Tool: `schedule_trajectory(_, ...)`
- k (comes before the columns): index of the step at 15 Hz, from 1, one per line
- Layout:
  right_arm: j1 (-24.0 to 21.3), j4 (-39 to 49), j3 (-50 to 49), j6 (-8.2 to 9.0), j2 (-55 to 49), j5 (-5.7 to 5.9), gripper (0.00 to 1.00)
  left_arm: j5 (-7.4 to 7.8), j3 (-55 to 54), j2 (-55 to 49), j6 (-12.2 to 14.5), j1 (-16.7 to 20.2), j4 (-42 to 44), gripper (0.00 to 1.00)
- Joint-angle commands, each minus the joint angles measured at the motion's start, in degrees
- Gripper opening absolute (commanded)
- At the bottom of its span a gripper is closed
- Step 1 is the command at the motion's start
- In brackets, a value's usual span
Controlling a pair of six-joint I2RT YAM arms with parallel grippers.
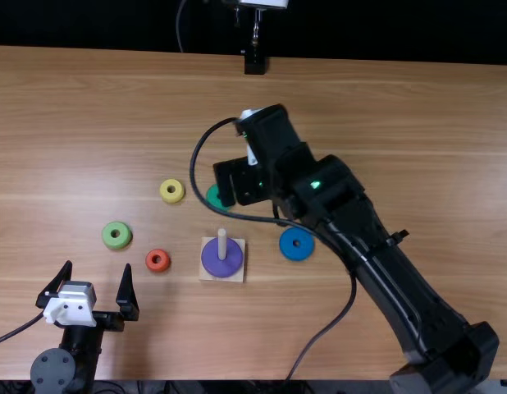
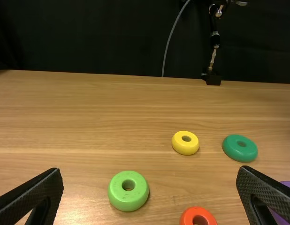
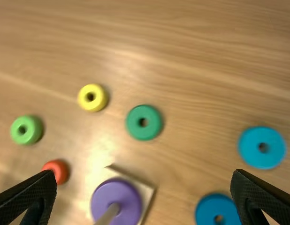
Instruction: Build the Hanoi tower: stack the rings onto the peg from bottom to top in this color order: purple, dark blue, light blue, dark green, light green, yellow, orange.
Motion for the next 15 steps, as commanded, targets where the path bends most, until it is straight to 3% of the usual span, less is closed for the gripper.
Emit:
schedule_trajectory(1, -1.8, -0.1, -3.5, 1.21, -0.1, 0.87, 1.0, -0.01, -2.1, -0.6, 0.4, 0.7, -0.2, 1.0)
schedule_trajectory(5, -7.2, 3.0, -15.5, 0.36, -0.2, 0.45, 1.0, -0.01, -2.1, -0.6, 0.4, 0.7, -0.2, 1.0)
schedule_trajectory(8, -8.0, 9.5, -24.3, 0.15, -0.3, 0.66, 1.0, -0.01, -2.1, -0.6, 0.4, 0.7, -0.2, 1.0)
schedule_trajectory(15, -8.4, 10.3, -32.4, -0.06, -0.4, 0.77, 1.0, -0.01, -2.1, -0.6, 0.4, 0.7, -0.2, 1.0)
